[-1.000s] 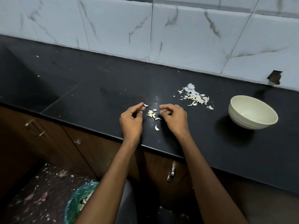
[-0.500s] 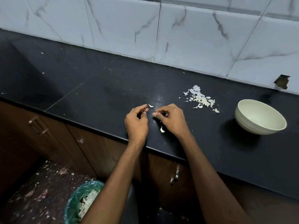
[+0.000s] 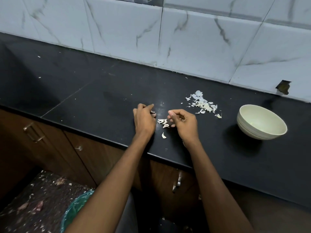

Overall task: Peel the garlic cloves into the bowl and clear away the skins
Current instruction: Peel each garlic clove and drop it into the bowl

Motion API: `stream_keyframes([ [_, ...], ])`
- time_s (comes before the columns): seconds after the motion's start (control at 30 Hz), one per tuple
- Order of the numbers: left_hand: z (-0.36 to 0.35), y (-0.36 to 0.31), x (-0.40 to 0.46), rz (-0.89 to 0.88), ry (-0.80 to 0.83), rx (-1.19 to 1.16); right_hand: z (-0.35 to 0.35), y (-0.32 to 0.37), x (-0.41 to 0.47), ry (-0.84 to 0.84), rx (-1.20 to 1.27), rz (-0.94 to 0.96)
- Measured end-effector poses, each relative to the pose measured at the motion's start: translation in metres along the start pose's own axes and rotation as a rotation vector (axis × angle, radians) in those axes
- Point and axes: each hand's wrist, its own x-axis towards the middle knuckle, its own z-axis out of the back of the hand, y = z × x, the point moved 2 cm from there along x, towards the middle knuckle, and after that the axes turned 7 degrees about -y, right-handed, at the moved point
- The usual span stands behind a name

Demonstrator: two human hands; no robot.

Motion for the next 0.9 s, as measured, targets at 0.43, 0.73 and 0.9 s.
stream_keyframes([
  [0.43, 0.006, -0.014, -0.022, -0.144, -0.002, -0.138, 0.072, 0.005, -0.023, 0.029, 0.177, -0.049],
  [0.73, -0.002, -0.019, -0.043, -0.217, -0.022, -0.06, 0.102, 0.008, -0.03, -0.031, 0.375, -0.126],
  [0.9, -0.003, -0.038, -0.05, -0.239, -0.05, -0.129, 0.109, 0.01, -0.03, -0.118, 0.289, -0.058],
])
